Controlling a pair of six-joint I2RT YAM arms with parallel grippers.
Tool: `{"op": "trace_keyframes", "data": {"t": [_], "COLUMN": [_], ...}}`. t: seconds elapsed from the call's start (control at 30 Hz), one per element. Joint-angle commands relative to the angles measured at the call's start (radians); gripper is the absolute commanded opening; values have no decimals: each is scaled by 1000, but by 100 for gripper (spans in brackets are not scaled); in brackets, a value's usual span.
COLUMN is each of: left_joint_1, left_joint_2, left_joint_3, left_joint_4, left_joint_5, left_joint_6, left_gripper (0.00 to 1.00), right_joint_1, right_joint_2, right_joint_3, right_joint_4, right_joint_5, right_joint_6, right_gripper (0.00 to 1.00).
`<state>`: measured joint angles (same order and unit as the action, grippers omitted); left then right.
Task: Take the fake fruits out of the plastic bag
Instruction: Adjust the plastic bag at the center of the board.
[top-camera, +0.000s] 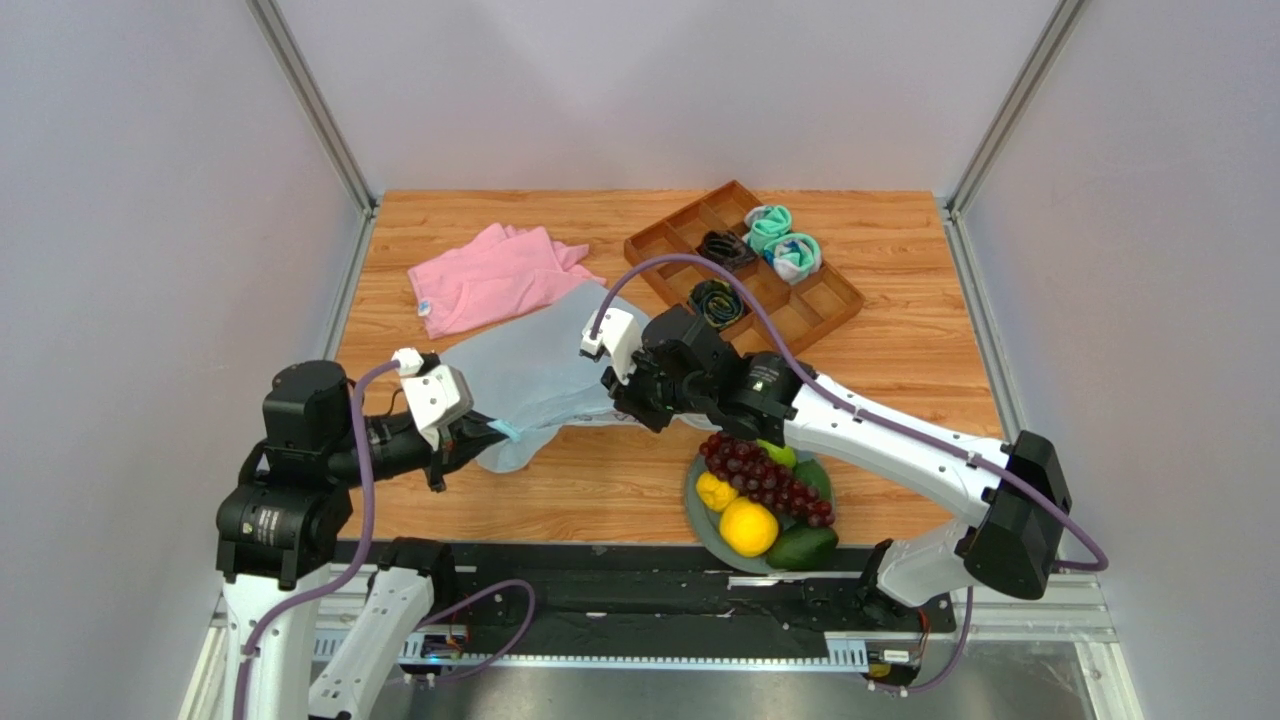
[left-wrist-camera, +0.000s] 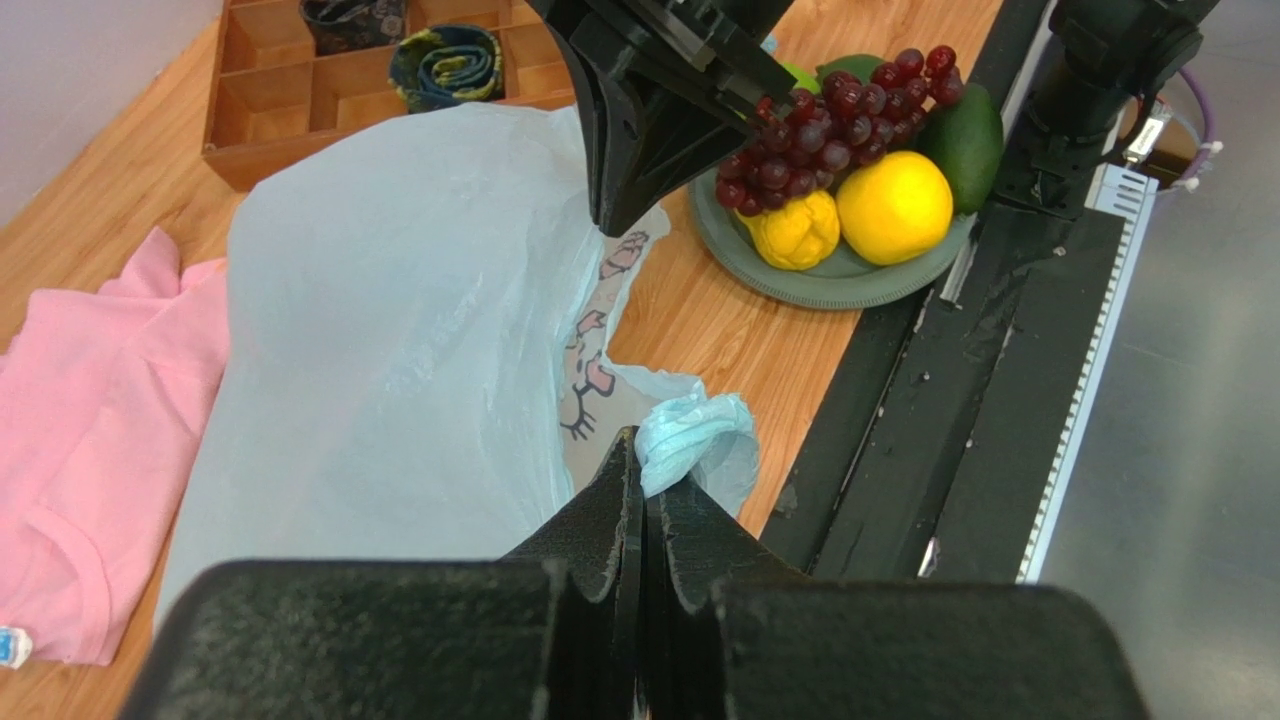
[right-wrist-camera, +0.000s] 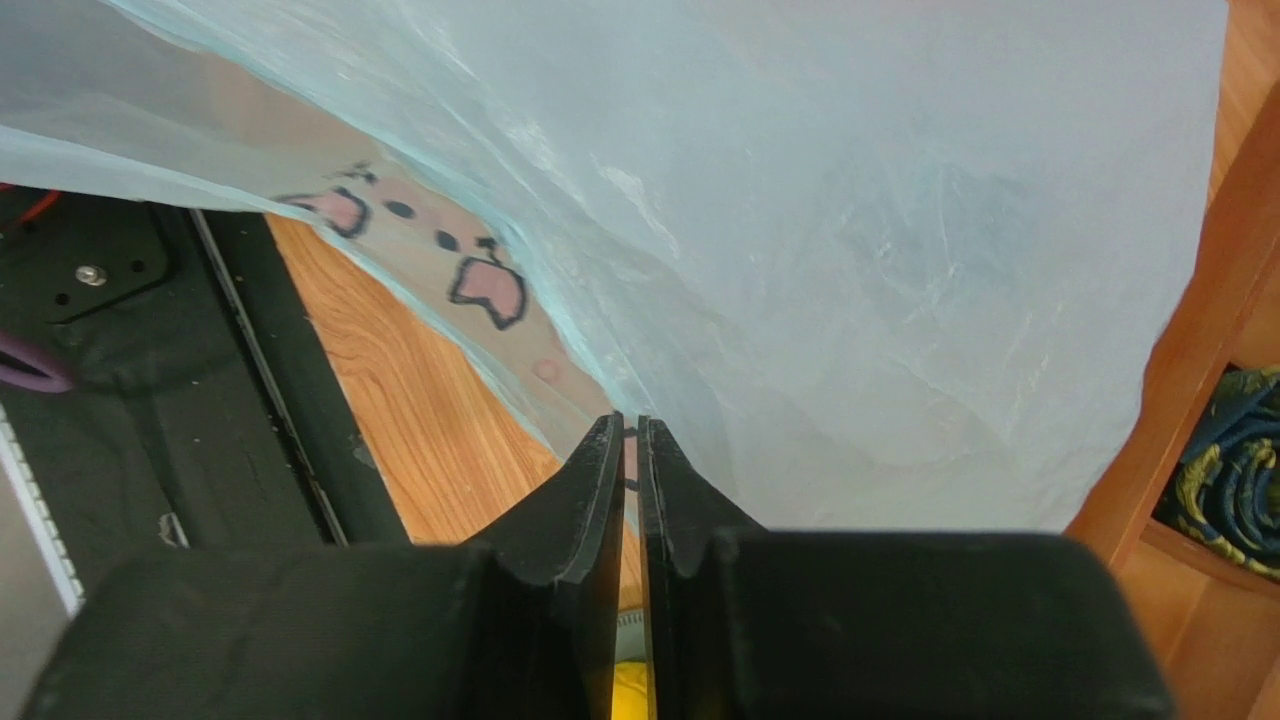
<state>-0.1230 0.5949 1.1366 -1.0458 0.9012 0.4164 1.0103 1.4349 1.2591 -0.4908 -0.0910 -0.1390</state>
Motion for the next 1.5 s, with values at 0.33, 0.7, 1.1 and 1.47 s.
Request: {"op": "trace_keyframes", "data": {"t": [0.33,0.7,1.1,1.47], "left_joint_1": [-3,-3,-3,-3], "left_joint_2": [-37,-43,-99,-113], "left_joint_3": [94,141,92,88], "left_joint_4": [-98,-163,-135,-180], "left_joint_5": [-38,-30,-4,11], "left_joint_6": [47,78,48,36], "left_gripper": [0,0,0,0], "right_joint_1": [-1,17,33,76], "right_joint_2": [64,165,201,30], "right_joint_3": [-1,34,226,11], "right_joint_4": [52,259,293,167], "right_joint_5": [86,338,324,-79], "right_joint_6": [-31,-117,-54,12], "right_gripper": [8,0,10,18]}}
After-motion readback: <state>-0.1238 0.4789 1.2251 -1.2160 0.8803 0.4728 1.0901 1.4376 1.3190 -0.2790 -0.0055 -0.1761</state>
